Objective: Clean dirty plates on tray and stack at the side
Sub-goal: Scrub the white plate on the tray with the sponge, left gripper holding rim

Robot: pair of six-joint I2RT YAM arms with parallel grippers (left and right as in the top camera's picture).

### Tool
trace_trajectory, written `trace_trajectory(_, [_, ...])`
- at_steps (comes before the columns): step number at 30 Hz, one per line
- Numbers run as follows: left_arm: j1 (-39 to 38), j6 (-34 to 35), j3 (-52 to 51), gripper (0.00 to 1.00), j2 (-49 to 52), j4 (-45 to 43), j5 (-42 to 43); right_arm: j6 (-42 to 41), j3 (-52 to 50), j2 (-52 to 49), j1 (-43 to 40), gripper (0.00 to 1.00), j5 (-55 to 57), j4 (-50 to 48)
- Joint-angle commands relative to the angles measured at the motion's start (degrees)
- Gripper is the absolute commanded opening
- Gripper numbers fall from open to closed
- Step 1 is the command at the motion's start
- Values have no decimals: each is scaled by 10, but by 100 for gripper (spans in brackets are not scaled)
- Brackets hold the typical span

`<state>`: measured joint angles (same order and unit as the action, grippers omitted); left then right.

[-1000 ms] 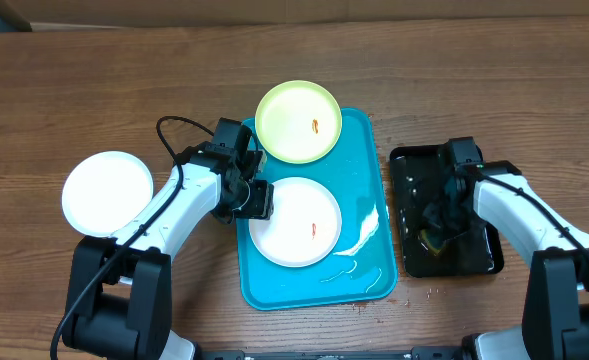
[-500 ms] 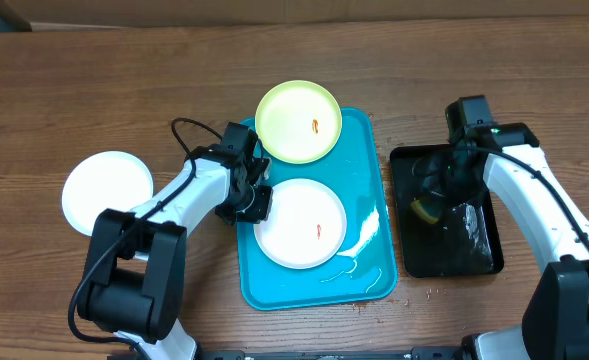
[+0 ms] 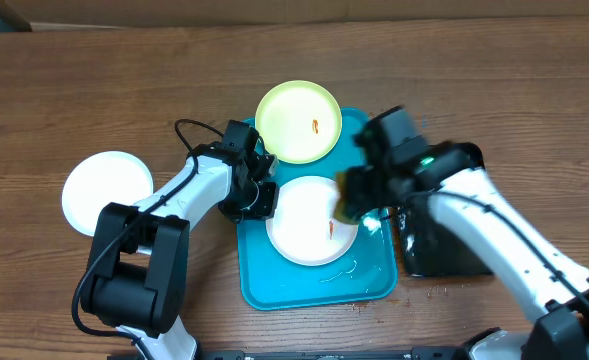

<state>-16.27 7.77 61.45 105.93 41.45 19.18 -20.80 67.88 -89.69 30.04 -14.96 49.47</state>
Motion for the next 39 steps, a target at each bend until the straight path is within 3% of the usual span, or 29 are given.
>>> trace_trajectory(1, [-4, 17, -9, 4, 25, -2, 3, -87, -26, -27, 52, 4, 28, -44])
trace_trajectory(9, [-4, 22, -9, 4, 25, -2, 3, -253, -40, -127, 112, 4, 56, -140])
trace_trajectory(17, [-3, 28, -9, 4, 25, 1, -15, -381, -40, -184, 97, 4, 127, -72])
trace_trajectory(21, [-2, 45, -9, 4, 25, 1, -53, -393, -40, -184, 83, 4, 128, -51])
trace_trajectory(31, [16, 47, -9, 4, 25, 0, -56, -391, -41, -185, 28, 4, 200, 62])
trace_trajectory(39, [24, 47, -9, 4, 25, 4, -56, -320, -33, -182, 20, 4, 253, 140])
